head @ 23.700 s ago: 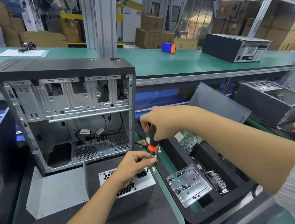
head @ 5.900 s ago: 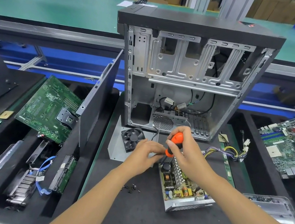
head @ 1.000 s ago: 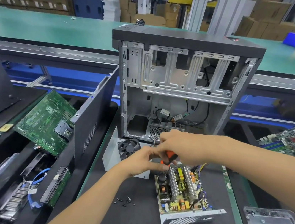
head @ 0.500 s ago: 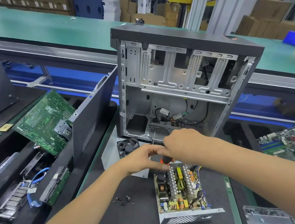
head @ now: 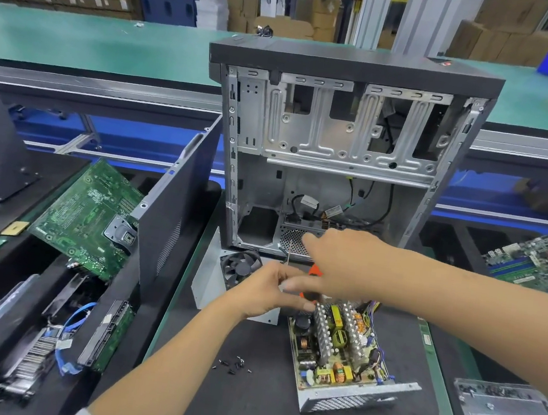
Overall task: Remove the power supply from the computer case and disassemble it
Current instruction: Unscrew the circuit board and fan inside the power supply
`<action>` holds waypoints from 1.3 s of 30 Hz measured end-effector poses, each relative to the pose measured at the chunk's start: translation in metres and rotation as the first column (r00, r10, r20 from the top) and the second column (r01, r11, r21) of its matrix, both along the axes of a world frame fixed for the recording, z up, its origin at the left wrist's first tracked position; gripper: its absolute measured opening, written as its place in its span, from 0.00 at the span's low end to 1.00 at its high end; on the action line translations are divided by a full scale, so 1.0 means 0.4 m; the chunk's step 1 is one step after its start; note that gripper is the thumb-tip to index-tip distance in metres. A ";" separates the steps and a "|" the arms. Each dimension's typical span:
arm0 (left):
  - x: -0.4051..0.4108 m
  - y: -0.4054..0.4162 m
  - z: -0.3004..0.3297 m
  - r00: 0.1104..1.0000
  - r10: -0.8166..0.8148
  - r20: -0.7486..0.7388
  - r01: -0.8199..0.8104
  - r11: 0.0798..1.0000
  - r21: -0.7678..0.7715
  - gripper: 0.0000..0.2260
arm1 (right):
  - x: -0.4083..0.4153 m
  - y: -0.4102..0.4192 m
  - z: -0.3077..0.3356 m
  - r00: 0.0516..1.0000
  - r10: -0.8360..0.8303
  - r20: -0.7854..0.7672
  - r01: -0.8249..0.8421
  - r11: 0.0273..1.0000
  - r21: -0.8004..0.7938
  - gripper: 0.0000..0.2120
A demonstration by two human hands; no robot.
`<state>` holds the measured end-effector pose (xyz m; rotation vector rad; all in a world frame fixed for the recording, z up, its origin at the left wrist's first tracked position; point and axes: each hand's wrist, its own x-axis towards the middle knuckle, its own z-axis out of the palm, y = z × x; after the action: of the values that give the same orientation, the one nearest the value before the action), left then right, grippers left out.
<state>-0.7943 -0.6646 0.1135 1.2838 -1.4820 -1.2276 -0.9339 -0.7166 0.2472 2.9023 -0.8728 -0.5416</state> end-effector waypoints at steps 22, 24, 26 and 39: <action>0.014 0.002 0.018 1.000 -0.003 -0.009 0.003 1.000 0.025 0.14 | 0.012 0.008 0.008 0.990 0.069 -0.121 -0.063 0.996 0.056 0.25; 0.009 -0.002 0.019 1.000 -0.006 -0.023 0.006 1.000 0.000 0.16 | 0.023 0.011 0.010 0.992 -0.019 -0.125 0.019 1.000 0.000 0.17; 0.006 -0.004 0.021 0.999 -0.030 -0.013 0.030 0.999 -0.012 0.15 | 0.036 0.014 -0.003 0.988 0.021 -0.153 -0.024 1.000 -0.012 0.12; 0.023 -0.002 0.006 0.999 -0.021 -0.049 0.022 1.000 0.018 0.11 | -0.009 -0.019 -0.045 0.919 0.385 -0.084 -0.391 0.917 -0.078 0.22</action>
<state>-0.7851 -0.6653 0.1158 1.2447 -1.4562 -1.2800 -0.9376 -0.7243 0.2291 2.8383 -0.2847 -0.5389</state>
